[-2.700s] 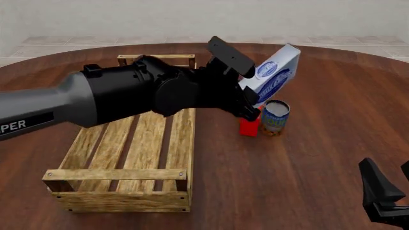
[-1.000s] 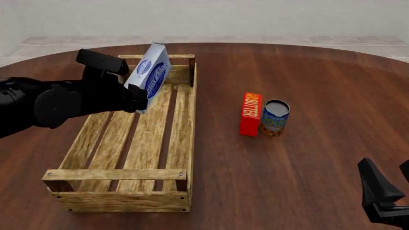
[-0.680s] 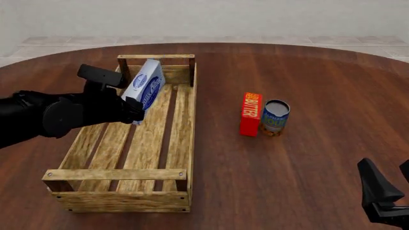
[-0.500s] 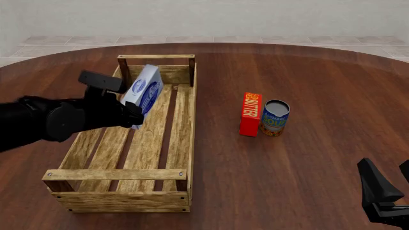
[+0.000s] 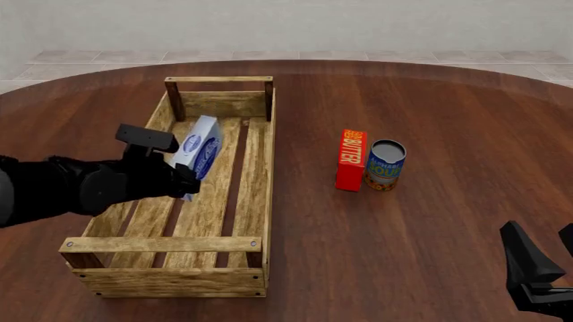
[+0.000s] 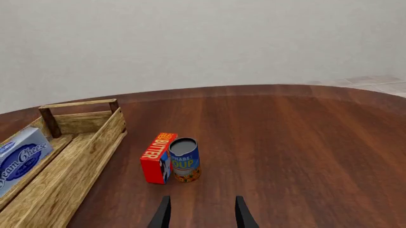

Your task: Pick up the cream cheese and put it in the tray.

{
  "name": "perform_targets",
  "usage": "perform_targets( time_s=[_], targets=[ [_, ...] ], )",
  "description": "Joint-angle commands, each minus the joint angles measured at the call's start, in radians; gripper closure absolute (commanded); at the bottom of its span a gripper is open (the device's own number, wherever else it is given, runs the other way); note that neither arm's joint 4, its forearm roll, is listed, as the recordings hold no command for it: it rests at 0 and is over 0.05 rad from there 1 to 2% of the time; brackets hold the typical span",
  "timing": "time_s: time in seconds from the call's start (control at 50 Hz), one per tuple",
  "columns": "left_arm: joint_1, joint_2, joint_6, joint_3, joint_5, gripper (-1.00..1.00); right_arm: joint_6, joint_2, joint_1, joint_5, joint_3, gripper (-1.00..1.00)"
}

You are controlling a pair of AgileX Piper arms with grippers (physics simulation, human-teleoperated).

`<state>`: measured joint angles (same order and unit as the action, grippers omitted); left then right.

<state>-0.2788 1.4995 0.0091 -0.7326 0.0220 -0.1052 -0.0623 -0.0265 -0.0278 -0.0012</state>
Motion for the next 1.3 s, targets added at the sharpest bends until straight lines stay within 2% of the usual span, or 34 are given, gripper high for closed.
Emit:
perform_targets(
  time_s=[0.02,0.44,0.86,0.88,1.3],
  targets=[
    [0.001,0.049,-0.006,0.013,-0.038,1.00,-0.001,0.000,0.000,0.000,0.000,-1.00],
    [0.015,0.144,-0.015,0.022,-0.097,1.00,-0.001,-0.002,0.001,-0.001,0.000,-1.00],
    [0.027,0.154,-0.001,0.031,-0.101,1.00,0.000,-0.002,0.000,-0.001,0.000,-1.00],
    [0.028,0.155,0.000,0.031,-0.100,-1.00,0.002,-0.003,0.000,-0.002,0.000,-1.00],
    [0.018,0.153,-0.002,0.031,-0.087,-1.00,0.001,-0.006,0.001,-0.003,0.000,-1.00]
  ],
)
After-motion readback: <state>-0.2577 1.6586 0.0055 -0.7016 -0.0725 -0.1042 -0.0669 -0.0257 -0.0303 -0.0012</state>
